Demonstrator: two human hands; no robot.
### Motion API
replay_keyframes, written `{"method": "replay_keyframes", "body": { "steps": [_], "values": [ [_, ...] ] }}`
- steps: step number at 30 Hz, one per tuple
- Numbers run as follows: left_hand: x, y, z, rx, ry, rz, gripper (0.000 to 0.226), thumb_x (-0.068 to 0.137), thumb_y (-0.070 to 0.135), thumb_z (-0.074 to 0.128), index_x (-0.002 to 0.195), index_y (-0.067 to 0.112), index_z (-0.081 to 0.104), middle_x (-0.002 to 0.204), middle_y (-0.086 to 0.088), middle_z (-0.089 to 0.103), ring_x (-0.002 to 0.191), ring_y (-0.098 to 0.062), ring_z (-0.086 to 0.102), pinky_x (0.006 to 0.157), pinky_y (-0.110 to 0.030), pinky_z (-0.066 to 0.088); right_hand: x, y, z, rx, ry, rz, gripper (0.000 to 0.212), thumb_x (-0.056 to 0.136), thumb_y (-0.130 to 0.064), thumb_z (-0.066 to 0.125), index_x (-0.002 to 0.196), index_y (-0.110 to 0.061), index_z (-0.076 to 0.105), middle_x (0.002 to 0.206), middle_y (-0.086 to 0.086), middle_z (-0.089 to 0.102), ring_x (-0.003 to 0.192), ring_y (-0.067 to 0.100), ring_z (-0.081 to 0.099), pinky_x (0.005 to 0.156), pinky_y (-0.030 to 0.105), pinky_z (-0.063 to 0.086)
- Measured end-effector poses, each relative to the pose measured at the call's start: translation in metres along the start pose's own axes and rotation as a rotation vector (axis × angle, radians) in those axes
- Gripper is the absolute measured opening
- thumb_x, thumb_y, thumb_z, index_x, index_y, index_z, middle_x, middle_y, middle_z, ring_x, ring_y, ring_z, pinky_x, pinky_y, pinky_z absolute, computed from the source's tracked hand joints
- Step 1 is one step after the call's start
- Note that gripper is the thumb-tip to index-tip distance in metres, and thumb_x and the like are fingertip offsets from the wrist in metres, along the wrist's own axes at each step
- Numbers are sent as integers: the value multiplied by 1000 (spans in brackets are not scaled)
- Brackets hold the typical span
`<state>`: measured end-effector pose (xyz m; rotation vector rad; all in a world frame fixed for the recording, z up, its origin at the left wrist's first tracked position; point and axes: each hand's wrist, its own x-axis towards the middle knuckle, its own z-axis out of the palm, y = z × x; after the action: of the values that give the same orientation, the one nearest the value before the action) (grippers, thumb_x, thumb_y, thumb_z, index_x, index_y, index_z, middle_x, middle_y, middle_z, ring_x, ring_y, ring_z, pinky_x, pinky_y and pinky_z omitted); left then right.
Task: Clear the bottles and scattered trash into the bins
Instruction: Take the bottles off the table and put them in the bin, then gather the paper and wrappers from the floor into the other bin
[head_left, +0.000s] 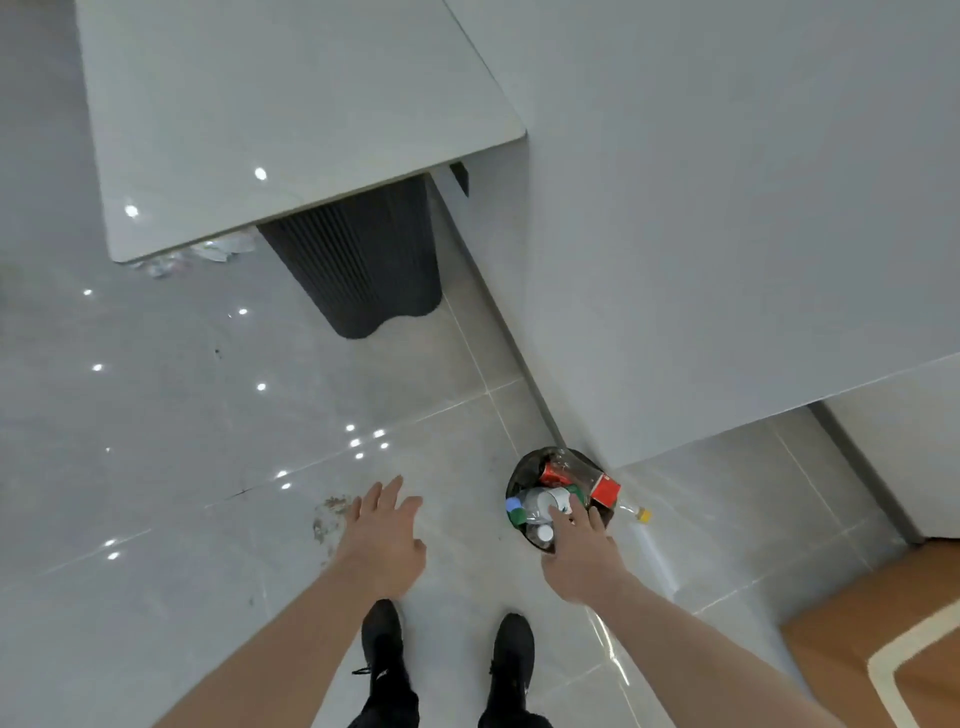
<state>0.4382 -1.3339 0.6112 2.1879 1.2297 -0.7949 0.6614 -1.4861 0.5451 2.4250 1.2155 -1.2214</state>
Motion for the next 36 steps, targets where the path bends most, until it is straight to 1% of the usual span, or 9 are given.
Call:
{"method": "replay_keyframes", "body": {
  "steps": [3,7,10,15,18,25,28,33,36],
  "values": [
    [-55,-47,-8,-4,9,-99,68,100,39,39,161,24,12,168,-6,-13,154,-31,-11,125,-50,-1,-39,-52,-25,-94,-14,-58,77,93,-41,51,158,-25,15,167,4,-3,153,33,-2,120,54,22],
    [-112,-116,-21,-15,32,-197,72,100,41,37,162,22,3,167,-7,-19,154,-32,-16,124,-52,-6,-71,-127,-42,-200,-24,-119,76,96,-43,48,159,-24,11,168,4,-5,153,35,-2,119,55,21],
    [-142,-170,-35,-32,60,-223,74,101,41,36,162,21,0,166,-8,-22,153,-33,-18,124,-53,-7,-88,-190,-40,-229,4,-156,76,96,-44,47,159,-23,10,167,5,-4,153,36,0,119,55,21],
    [-175,-266,-73,-55,144,-242,74,102,44,35,162,22,-2,165,-8,-24,153,-34,-19,124,-53,-8,-106,-313,-30,-255,20,-206,76,99,-45,42,161,-25,2,168,5,-15,154,35,-7,123,54,11],
    [-186,-320,-100,-42,176,-257,74,102,45,34,162,22,-2,165,-8,-24,152,-35,-20,123,-54,-9,-116,-385,-33,-273,43,-259,75,100,-46,40,161,-24,1,167,5,-15,154,35,-8,124,53,10],
    [-162,-415,-170,-33,232,-282,74,101,47,32,161,22,-4,165,-8,-25,152,-35,-21,123,-55,-8,-92,-519,-70,-276,163,-354,76,97,-46,44,160,-24,8,168,6,-7,153,34,1,122,55,12],
    [-136,-448,-206,-14,252,-275,74,101,47,31,161,23,-6,164,-7,-27,152,-35,-21,123,-54,-7,-65,-566,-88,-277,160,-370,76,97,-44,44,160,-23,7,168,6,-8,153,35,-2,122,55,11],
    [-101,-504,-276,-15,299,-287,74,100,48,34,161,27,-2,166,-6,-23,153,-34,-18,124,-53,-6,-20,-640,-113,-301,154,-386,75,96,-44,45,158,-22,11,167,7,-5,152,35,0,120,54,17],
    [-81,-541,-315,-34,333,-310,73,101,47,34,161,28,-1,166,-5,-23,153,-33,-19,124,-53,-5,3,-689,-130,-327,143,-414,74,97,-43,45,159,-21,11,168,7,-6,153,36,-3,121,55,14]
  ]
}}
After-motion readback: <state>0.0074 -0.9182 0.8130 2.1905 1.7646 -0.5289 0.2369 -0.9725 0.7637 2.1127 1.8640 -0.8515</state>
